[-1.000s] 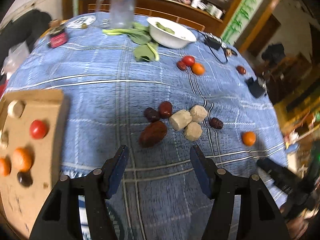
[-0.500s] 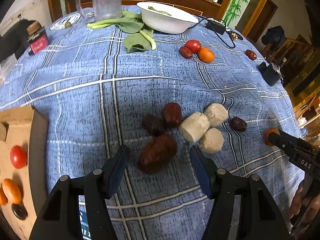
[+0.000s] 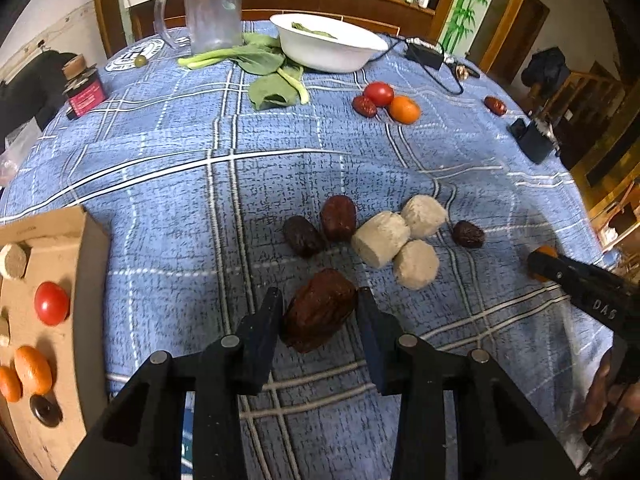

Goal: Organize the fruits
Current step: 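Grasp the large dark red date with the left tool while the right grasps an orange, then carry the date and orange into the cardboard box and open both tools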

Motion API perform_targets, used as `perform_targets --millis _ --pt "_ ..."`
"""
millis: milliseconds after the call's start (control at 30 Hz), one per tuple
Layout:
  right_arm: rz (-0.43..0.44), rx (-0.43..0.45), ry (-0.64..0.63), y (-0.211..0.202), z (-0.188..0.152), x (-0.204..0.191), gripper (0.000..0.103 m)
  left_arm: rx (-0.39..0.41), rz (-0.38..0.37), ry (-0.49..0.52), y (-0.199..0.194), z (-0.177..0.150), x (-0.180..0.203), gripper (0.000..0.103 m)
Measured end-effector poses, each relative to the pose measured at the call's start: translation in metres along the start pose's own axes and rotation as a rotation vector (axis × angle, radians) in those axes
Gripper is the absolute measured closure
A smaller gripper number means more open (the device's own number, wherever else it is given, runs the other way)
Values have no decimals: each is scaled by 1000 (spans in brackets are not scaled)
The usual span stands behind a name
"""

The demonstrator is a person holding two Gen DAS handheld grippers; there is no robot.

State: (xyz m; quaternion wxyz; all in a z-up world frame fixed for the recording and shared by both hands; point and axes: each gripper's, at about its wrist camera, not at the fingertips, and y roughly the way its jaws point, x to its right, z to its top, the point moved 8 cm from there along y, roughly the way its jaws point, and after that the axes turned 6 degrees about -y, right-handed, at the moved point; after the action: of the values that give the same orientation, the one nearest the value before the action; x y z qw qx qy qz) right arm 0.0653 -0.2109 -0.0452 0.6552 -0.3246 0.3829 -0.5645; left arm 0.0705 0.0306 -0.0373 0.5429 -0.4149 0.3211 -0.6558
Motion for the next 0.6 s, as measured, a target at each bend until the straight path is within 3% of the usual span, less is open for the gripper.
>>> perform_targets --millis 333,600 --pt "61 31 -34 -30 -4 -47 67 70 -43 -95 -59 -7 -22 67" --pt "184 35 -185 -43 1 -156 67 139 10 -203 -115 -20 -98 67"
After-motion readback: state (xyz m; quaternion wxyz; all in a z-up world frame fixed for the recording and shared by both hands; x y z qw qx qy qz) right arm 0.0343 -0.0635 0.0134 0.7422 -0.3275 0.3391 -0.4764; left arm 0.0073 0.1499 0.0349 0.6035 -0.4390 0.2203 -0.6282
